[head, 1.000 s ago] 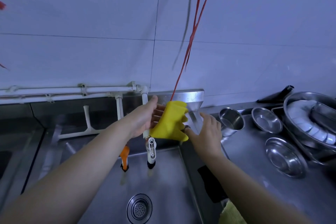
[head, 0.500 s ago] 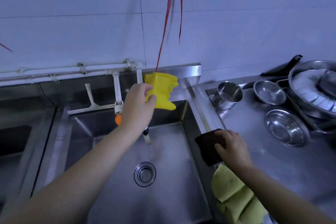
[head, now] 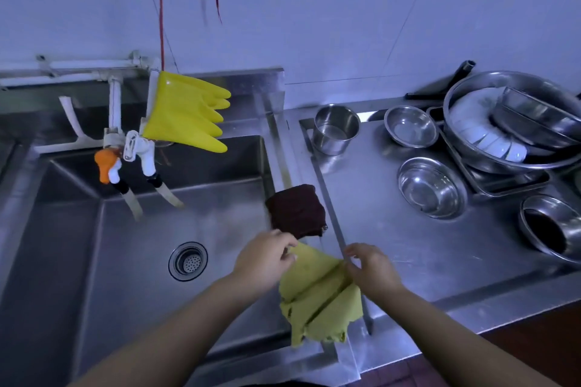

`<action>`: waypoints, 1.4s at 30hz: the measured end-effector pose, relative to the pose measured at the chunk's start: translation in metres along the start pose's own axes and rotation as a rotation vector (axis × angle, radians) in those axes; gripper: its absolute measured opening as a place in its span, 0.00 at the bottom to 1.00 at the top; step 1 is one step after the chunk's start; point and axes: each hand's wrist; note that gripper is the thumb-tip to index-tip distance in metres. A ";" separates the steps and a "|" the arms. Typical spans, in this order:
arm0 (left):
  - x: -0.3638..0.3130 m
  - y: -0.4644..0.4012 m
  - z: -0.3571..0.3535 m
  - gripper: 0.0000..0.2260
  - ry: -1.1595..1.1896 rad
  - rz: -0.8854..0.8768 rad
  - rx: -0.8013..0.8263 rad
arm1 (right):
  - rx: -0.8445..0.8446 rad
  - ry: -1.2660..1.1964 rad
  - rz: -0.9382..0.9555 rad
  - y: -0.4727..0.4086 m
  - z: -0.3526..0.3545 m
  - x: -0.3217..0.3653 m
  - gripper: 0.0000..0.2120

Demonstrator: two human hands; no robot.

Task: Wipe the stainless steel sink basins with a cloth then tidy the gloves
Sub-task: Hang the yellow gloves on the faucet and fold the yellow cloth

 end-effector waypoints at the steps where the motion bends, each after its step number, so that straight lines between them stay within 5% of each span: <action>1: -0.001 -0.002 -0.011 0.13 0.007 0.059 0.046 | 0.053 -0.006 -0.011 -0.001 -0.002 -0.003 0.15; 6: 0.000 -0.009 -0.046 0.24 0.142 0.292 0.147 | 0.138 0.041 0.056 -0.002 -0.010 -0.008 0.16; 9: -0.004 -0.005 -0.050 0.17 0.134 0.335 0.036 | 0.131 0.023 0.103 0.001 -0.008 -0.009 0.10; 12: -0.015 0.005 -0.038 0.04 0.236 0.288 -0.006 | 0.173 0.025 0.124 0.003 0.001 -0.006 0.10; 15: -0.038 0.016 -0.009 0.09 0.450 0.150 0.051 | 0.178 -0.016 0.162 0.001 0.022 0.003 0.09; 21: -0.077 0.037 0.068 0.18 0.343 0.013 0.092 | 0.200 -0.357 0.605 -0.002 0.080 0.061 0.26; 25: -0.083 0.057 0.108 0.18 0.293 0.028 0.025 | 0.213 -0.135 0.867 -0.009 0.099 0.093 0.17; 28: -0.078 0.075 0.134 0.18 0.243 0.032 -0.062 | 0.170 0.001 0.872 -0.013 0.102 0.103 0.02; 36: -0.032 0.127 0.168 0.11 0.109 0.129 -0.240 | 0.048 -0.163 0.697 0.011 0.095 0.135 0.04; 42: 0.014 0.179 0.148 0.08 0.139 0.182 -0.184 | 0.282 -0.358 0.533 0.052 0.069 0.143 0.03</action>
Point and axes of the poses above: each hand's wrist, its own y-axis away from the middle knuckle, its own z-axis out of the back of the hand, x = y × z, and after that the axes turned 1 degree about z, right-handed
